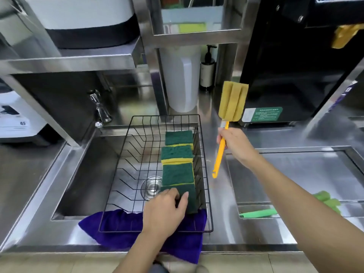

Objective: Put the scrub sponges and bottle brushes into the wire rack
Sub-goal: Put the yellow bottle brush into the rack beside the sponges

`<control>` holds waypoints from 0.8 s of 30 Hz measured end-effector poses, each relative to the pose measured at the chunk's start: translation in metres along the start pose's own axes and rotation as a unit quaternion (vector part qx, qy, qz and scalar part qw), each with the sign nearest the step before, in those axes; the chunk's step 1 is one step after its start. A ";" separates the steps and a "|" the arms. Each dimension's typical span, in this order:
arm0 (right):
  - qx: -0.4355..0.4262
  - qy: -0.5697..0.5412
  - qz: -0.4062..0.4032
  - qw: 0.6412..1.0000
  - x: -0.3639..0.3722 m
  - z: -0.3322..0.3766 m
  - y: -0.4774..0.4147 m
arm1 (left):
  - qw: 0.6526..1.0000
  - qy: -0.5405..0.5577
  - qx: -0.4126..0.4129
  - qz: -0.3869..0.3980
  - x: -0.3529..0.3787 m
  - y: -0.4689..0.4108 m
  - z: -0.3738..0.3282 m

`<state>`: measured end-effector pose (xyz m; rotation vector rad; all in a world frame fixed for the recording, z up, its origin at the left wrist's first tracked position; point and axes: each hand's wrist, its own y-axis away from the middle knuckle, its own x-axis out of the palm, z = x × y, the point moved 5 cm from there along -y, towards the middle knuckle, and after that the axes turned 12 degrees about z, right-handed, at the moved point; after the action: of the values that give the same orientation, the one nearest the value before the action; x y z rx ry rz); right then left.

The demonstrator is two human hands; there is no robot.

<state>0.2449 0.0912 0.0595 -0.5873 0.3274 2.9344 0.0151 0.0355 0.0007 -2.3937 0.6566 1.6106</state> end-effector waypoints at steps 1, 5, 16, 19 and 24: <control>-0.018 0.015 -0.006 1.000 0.004 0.010 -0.002 | 1.000 0.004 -0.012 -0.005 -0.004 0.001 0.005; -0.080 0.021 -0.026 0.996 0.027 0.041 -0.010 | 0.997 0.026 -0.063 -0.022 -0.014 0.008 0.024; 0.078 -0.071 0.217 0.970 0.153 0.027 -0.034 | 0.999 -0.006 -0.031 -0.038 -0.009 0.020 0.031; 0.099 -0.046 0.231 0.967 0.177 0.019 -0.038 | 0.999 -0.008 -0.019 -0.040 -0.010 0.019 0.031; 0.151 -0.005 0.295 0.943 0.217 0.010 -0.041 | 0.998 -0.028 -0.017 -0.060 -0.011 0.018 0.032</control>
<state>0.0495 0.1517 -0.0248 -0.4937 1.1042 3.3213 -0.0230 0.0342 -0.0004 -2.3520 0.4700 1.6455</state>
